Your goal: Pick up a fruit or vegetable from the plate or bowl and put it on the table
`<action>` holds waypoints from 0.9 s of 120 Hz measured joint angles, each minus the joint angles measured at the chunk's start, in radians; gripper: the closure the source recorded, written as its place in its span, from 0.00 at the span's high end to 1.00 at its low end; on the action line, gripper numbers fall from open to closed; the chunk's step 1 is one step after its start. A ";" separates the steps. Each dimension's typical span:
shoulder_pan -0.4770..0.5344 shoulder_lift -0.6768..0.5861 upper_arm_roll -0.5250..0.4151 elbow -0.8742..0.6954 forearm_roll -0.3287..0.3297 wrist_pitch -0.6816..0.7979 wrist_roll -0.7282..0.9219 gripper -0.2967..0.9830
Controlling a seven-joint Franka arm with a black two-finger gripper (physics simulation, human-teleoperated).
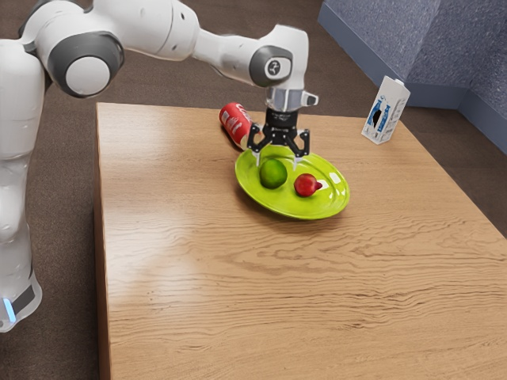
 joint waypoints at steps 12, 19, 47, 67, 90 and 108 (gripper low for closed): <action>0.001 0.001 0.001 -0.011 -0.009 0.007 0.006 0.77; 0.004 0.003 0.001 -0.012 -0.012 0.010 0.009 0.77; 0.013 0.036 0.002 -0.013 -0.028 0.018 0.019 0.77; 0.017 0.063 0.002 -0.012 -0.047 0.020 0.025 0.77; 0.017 0.069 0.002 -0.011 -0.073 0.022 0.029 0.56; 0.016 0.059 0.003 -0.010 -0.078 0.021 0.026 0.45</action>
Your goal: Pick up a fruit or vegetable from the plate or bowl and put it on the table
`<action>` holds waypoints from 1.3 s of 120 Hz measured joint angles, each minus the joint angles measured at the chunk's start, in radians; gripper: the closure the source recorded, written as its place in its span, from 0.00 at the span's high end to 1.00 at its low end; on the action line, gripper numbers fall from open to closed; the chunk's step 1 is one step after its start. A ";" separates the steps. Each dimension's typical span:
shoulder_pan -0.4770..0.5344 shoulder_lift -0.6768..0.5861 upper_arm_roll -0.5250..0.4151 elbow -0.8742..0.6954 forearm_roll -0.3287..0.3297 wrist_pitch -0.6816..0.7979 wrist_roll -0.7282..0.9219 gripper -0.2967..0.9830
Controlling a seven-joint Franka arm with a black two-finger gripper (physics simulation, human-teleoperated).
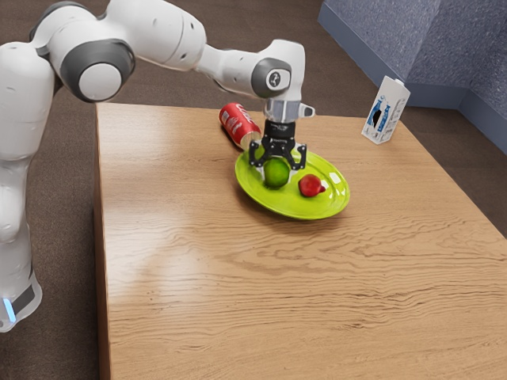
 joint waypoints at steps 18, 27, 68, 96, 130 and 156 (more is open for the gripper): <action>-0.013 -0.093 0.003 0.005 0.020 -0.001 -0.012 0.53; -0.050 -0.131 0.003 0.046 0.052 0.000 -0.025 0.49; -0.248 0.136 -0.114 0.477 0.099 0.108 -0.117 0.43; -0.251 0.150 -0.172 0.483 0.100 0.252 -0.154 0.52; -0.265 0.142 -0.149 0.457 0.083 0.318 -0.177 0.73; -0.266 -0.058 -0.091 0.391 0.228 0.181 -0.366 0.76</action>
